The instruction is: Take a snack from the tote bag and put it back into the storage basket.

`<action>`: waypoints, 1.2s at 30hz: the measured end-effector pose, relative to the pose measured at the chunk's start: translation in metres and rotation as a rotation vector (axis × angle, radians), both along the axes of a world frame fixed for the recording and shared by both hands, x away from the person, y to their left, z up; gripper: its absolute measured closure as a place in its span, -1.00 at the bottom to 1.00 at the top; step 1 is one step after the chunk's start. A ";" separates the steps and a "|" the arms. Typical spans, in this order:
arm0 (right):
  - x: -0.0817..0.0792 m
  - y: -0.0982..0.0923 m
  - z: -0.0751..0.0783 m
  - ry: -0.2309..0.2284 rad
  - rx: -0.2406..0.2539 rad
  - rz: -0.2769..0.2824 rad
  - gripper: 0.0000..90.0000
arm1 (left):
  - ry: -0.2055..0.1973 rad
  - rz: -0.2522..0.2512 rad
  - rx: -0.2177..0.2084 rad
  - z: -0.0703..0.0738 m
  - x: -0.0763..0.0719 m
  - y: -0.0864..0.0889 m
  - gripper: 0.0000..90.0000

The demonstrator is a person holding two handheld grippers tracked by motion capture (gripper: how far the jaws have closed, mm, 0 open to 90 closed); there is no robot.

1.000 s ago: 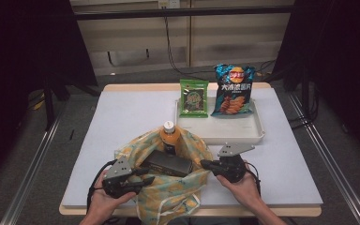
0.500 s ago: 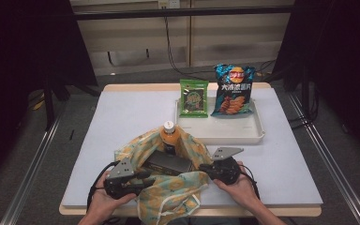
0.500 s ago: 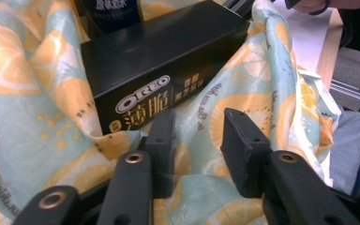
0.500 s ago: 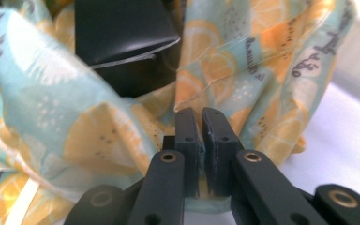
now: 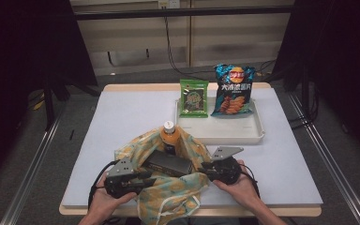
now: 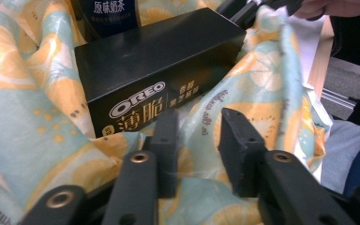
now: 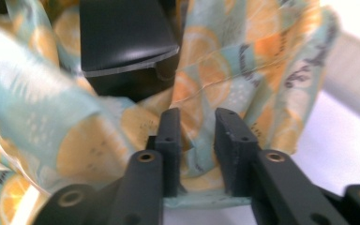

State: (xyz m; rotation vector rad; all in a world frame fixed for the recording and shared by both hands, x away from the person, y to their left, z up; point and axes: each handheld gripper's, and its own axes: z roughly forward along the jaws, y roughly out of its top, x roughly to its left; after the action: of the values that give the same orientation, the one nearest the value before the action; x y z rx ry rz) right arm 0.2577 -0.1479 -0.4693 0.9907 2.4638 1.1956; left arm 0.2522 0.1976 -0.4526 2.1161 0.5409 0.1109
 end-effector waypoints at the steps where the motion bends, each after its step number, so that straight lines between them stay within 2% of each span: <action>1: -0.001 -0.003 0.005 -0.011 0.022 -0.006 0.48 | -0.002 0.006 0.002 0.000 0.000 -0.001 0.43; 5: -0.004 -0.005 0.013 -0.026 0.065 -0.014 0.37 | -0.008 0.003 0.001 0.002 -0.002 -0.003 0.43; 6: -0.005 -0.006 0.020 -0.047 0.091 -0.006 0.27 | -0.005 0.009 -0.010 0.002 -0.002 -0.004 0.43; 7: -0.006 -0.006 0.024 -0.056 0.106 -0.005 0.26 | -0.010 0.008 -0.016 0.001 -0.002 -0.004 0.43; 10: -0.006 -0.006 0.029 -0.067 0.125 0.004 0.29 | -0.005 0.019 -0.024 0.002 -0.001 -0.004 0.43; 11: -0.006 -0.003 0.031 -0.069 0.134 0.026 0.34 | -0.010 0.022 -0.016 0.003 0.000 -0.004 0.43; 12: -0.006 -0.001 0.033 -0.073 0.141 0.035 0.39 | -0.006 0.023 -0.035 0.003 0.001 -0.005 0.43; 13: -0.006 0.001 0.035 -0.076 0.152 0.043 0.44 | -0.007 0.021 -0.037 0.003 0.001 -0.006 0.43; 16: -0.005 0.010 0.039 -0.073 0.172 0.075 0.50 | -0.007 0.020 -0.032 0.003 0.001 -0.007 0.43; 20: -0.001 0.023 0.039 -0.055 0.167 0.116 0.50 | -0.010 0.022 -0.033 0.004 0.002 -0.007 0.43; 24: 0.012 0.047 0.031 -0.025 0.120 0.169 0.39 | 0.002 0.026 -0.039 0.003 0.003 -0.007 0.46; 27: 0.016 0.053 0.029 -0.025 0.121 0.174 0.31 | 0.001 0.024 -0.032 0.003 0.004 -0.007 0.46; 28: 0.018 0.055 0.028 -0.025 0.129 0.176 0.29 | 0.001 0.023 -0.041 0.003 0.004 -0.006 0.46; 29: 0.021 0.059 0.026 -0.031 0.123 0.170 0.20 | 0.004 0.029 -0.043 0.003 0.004 -0.006 0.46; 31: 0.023 0.061 0.024 -0.032 0.116 0.165 0.17 | 0.002 0.027 -0.041 0.003 0.005 -0.005 0.46; 33: 0.024 0.061 0.022 -0.046 0.126 0.154 -0.03 | 0.006 0.040 -0.051 0.004 0.006 -0.003 0.46; 36: 0.023 0.061 0.022 -0.045 0.113 0.149 -0.14 | 0.001 0.042 -0.058 0.005 0.007 0.000 0.46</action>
State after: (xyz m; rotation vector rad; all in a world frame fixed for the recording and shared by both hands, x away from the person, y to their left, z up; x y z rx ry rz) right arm 0.2811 -0.0869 -0.4470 0.8094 2.4960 1.4018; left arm 0.2592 0.1975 -0.4477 2.0489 0.5830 0.1168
